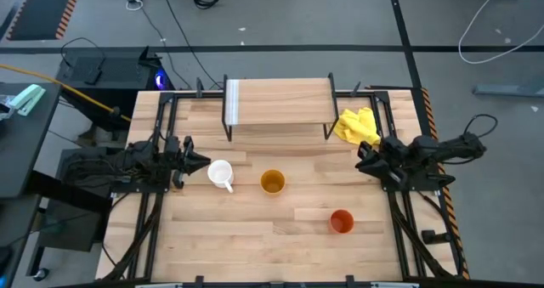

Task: Stack small to large cups/mugs on shelf
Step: Put the yellow cup on the shelf

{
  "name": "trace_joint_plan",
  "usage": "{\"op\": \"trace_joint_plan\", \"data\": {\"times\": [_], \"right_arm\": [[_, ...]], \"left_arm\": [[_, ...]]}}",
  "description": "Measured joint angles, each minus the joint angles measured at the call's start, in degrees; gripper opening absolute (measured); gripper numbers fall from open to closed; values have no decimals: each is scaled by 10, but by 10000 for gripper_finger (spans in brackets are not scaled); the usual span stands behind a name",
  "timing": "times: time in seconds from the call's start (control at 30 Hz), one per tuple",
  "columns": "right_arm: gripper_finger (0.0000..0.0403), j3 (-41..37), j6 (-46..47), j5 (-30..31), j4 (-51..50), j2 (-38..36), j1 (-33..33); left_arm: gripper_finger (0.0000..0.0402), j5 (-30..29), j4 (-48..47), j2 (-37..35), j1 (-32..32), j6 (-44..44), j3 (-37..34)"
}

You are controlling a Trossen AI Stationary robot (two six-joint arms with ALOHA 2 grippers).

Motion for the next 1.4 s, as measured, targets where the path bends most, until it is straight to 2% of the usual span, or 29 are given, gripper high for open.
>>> {"op": "trace_joint_plan", "data": {"times": [0.17,0.37,0.5,0.7,0.87,1.1,1.4], "right_arm": [[79,36,-7,-12,10,38,43],[79,158,-70,-17,-19,151,93],[79,267,-74,-5,-182,250,113],[79,404,71,105,-453,394,117],[79,490,179,186,-649,477,122],[79,473,286,196,-704,529,179],[79,378,540,220,-712,530,330]], "left_arm": [[58,0,0,0,-4,0,0],[55,0,0,0,-4,0,0],[51,0,0,0,-4,0,0],[57,0,0,0,-4,0,0],[59,0,0,0,-4,0,0],[51,0,-19,0,-4,0,0],[59,0,-24,0,-4,0,0]]}}
